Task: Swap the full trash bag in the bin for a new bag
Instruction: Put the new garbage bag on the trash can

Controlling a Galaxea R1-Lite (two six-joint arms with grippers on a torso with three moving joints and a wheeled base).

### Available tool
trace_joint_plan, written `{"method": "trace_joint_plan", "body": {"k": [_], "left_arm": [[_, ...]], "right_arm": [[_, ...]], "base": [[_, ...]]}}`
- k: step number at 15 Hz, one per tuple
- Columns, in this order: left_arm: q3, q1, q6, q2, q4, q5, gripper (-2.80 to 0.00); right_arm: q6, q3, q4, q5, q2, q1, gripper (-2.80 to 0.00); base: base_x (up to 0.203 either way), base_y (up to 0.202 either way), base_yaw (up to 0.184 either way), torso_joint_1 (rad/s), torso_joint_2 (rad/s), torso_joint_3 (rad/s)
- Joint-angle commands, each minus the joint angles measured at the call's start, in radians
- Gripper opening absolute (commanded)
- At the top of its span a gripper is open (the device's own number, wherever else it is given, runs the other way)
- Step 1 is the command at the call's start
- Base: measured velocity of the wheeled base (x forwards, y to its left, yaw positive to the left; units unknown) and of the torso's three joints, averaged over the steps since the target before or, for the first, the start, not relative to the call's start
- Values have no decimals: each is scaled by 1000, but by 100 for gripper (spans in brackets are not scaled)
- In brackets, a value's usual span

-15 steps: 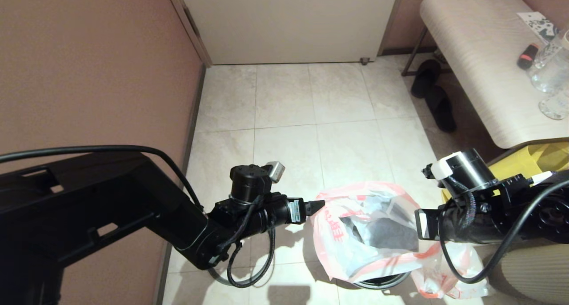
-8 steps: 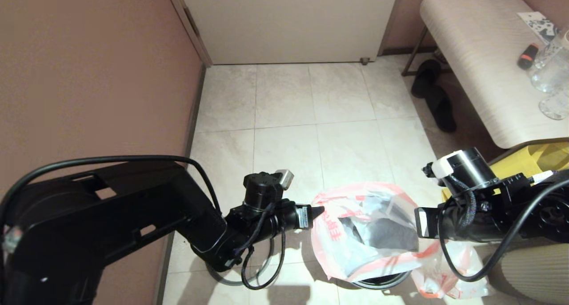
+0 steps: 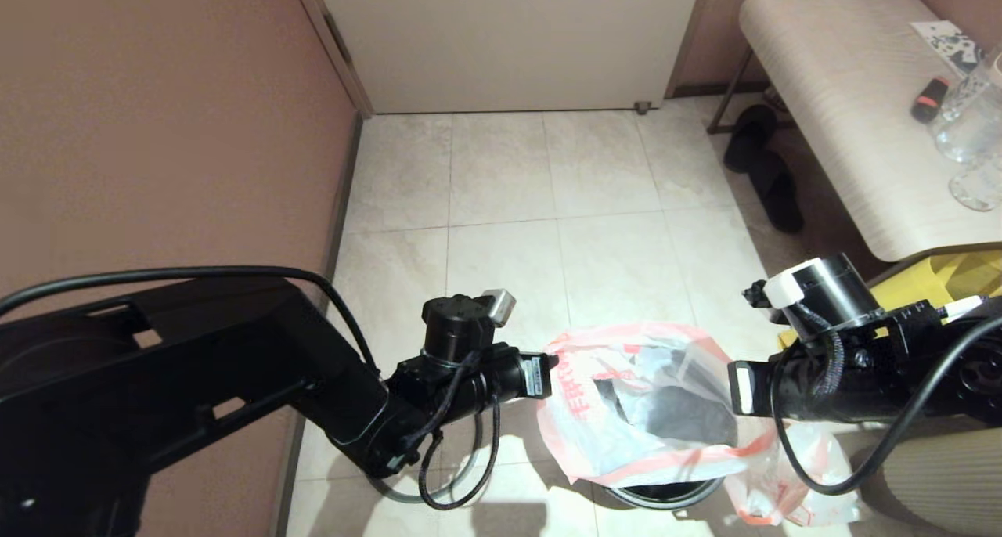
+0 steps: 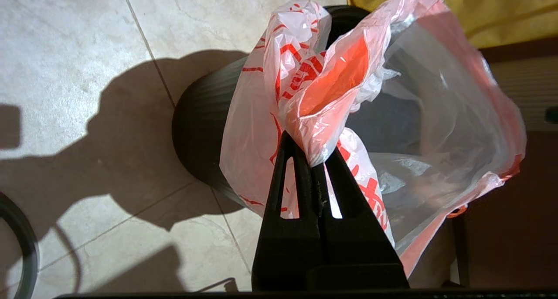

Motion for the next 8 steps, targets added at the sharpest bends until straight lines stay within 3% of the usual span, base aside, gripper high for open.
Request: {"method": "trace_joint_plan", "body": {"k": [1,4,5,8], "left_arm": [[15,-5,-2,-57,-4,-2,-280],[18,-8,-2,-41,-4,-5,-280],[18,-11,-2,-35,-5,-4,-280],[20,-10,-2,-24,-5,-4,-280]], "right_arm": [[11,5,16,-2,-32,5,-280],[101,8,100,-14,-32,8,-280],[107,11,105,-37,-34,8,0],[146,17,136,-122,-47,8,0]], "base": [[0,0,0,0,0,0],[0,0,0,0,0,0],[0,0,0,0,0,0],[0,0,0,0,0,0]]}}
